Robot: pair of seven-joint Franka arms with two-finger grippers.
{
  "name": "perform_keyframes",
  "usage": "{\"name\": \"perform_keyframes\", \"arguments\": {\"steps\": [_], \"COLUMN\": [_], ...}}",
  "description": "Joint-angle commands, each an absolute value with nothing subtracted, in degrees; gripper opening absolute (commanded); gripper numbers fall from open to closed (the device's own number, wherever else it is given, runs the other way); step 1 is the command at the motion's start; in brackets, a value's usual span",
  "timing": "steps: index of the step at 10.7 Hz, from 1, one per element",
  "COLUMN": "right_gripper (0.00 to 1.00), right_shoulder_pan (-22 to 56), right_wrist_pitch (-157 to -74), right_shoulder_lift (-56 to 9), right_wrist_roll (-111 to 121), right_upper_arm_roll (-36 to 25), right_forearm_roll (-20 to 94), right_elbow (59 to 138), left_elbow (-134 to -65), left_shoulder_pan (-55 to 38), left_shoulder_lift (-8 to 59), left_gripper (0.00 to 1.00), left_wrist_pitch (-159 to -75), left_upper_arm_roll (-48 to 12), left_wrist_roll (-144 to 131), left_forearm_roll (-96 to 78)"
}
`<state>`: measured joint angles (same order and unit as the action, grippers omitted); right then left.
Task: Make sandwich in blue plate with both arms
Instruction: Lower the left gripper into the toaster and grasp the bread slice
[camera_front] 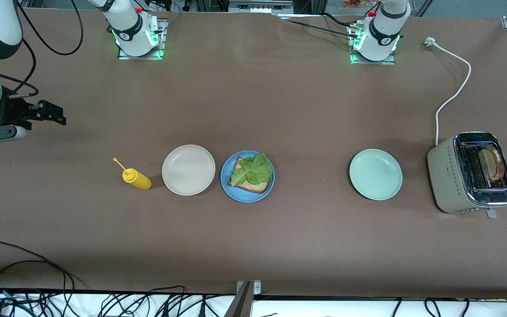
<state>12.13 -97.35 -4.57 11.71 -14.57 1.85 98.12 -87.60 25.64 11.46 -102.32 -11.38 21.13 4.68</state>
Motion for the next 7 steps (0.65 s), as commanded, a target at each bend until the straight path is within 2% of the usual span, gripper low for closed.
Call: {"name": "perform_keyframes", "arguments": {"steps": [1, 5, 7], "right_gripper": [1.0, 1.0, 1.0], "right_shoulder_pan": [13.0, 12.8, 12.3], "right_wrist_pitch": [-97.3, -95.0, -95.1], "right_shoulder_lift": [-6.1, -7.1, -8.3], "right_wrist_roll": [11.3, 9.5, 9.6], "right_upper_arm_roll": [-15.2, -15.4, -15.5], "right_forearm_roll": [1.5, 0.8, 1.1], "right_elbow": [94.8, 94.4, 93.5], "left_elbow": [-86.7, -87.8, -89.7], "left_shoulder_pan": [29.3, 30.8, 30.8], "left_shoulder_lift": [17.7, 23.7, 24.8], "left_gripper": [1.0, 1.0, 0.79], "left_wrist_pitch": [-106.4, -106.6, -107.0], "left_upper_arm_roll": [-12.0, -12.0, -12.0], "left_wrist_roll": [25.3, 26.0, 26.0], "left_forearm_roll": [3.8, 4.1, 4.7]}}
